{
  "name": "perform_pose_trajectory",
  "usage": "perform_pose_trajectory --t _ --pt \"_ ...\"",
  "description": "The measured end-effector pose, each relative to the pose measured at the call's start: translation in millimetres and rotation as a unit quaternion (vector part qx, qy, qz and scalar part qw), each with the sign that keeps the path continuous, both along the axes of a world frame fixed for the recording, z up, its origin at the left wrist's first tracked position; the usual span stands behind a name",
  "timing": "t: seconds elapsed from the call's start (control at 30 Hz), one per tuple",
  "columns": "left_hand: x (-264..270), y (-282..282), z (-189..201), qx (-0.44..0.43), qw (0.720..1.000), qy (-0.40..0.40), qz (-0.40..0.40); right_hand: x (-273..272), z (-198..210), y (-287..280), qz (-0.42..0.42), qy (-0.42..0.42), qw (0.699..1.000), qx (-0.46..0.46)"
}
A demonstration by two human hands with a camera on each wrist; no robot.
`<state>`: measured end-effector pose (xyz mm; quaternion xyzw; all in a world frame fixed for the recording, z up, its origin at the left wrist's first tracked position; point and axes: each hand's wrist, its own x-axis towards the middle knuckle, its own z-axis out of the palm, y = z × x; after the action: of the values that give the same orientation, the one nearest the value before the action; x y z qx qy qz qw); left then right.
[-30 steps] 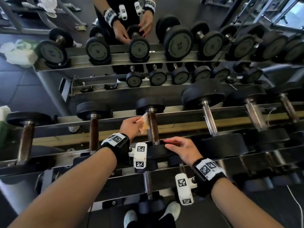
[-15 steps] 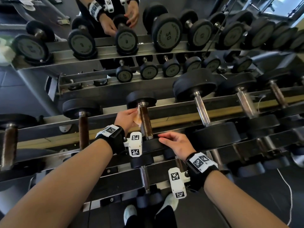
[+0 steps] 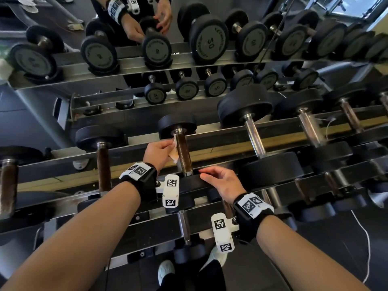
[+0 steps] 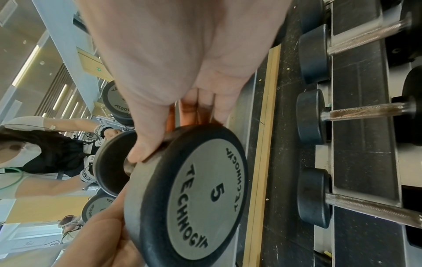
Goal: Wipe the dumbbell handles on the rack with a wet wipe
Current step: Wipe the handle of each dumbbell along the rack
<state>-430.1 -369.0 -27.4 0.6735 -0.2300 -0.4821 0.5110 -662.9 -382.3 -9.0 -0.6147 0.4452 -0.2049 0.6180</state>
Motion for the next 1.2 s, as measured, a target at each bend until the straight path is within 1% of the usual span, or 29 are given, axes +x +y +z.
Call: perform_pose_trajectory --t 0.07,0.13,0.23,0.27,0.33,0.43,0.5,0.57,0.63,0.7,0.8,0.83,0.9,1.03,1.2 --pt "2 7 -2 0.004 0.999 -0.033 -0.027 -1 0 1 0.0 0.001 1.0 -0.004" --pt "7 11 -2 0.014 0.998 -0.041 -0.042 0 0 1 0.0 0.003 1.0 -0.004" --pt "12 3 1 0.021 1.0 0.009 0.002 1 0 1 -0.003 0.003 1.0 0.001" --pt "13 -2 2 0.018 1.0 0.012 0.016 1 -1 1 -0.003 0.003 1.0 0.002" --pt "13 -9 5 0.013 1.0 -0.023 0.004 1 -1 1 -0.003 0.001 1.0 0.005" --pt "9 -5 4 0.012 0.992 -0.105 -0.062 1 0 1 -0.003 -0.002 1.0 0.008" --pt "6 7 4 0.015 0.988 -0.124 -0.095 1 2 1 0.003 0.001 1.0 0.008" --pt "2 18 2 0.013 0.987 -0.113 -0.111 2 4 1 0.005 0.003 1.0 0.004" --pt "3 25 2 0.016 0.99 -0.081 -0.114 3 6 2 0.003 0.003 1.0 0.006" --pt "9 25 5 0.032 0.996 -0.034 -0.08 3 6 3 0.002 0.002 1.0 0.006" --pt "19 17 8 0.045 0.999 0.017 0.011 2 4 3 -0.001 0.004 1.0 0.008" --pt "18 15 9 0.041 0.998 0.032 0.029 2 4 3 -0.003 0.004 1.0 0.01" --pt "12 9 13 0.036 0.997 0.054 0.033 2 3 2 -0.007 0.003 1.0 0.012" --pt "-6 4 14 0.031 0.997 0.065 0.015 3 1 3 -0.01 0.007 1.0 0.011" --pt "-16 23 13 0.042 0.999 0.018 -0.022 2 0 4 -0.011 0.013 1.0 0.004"
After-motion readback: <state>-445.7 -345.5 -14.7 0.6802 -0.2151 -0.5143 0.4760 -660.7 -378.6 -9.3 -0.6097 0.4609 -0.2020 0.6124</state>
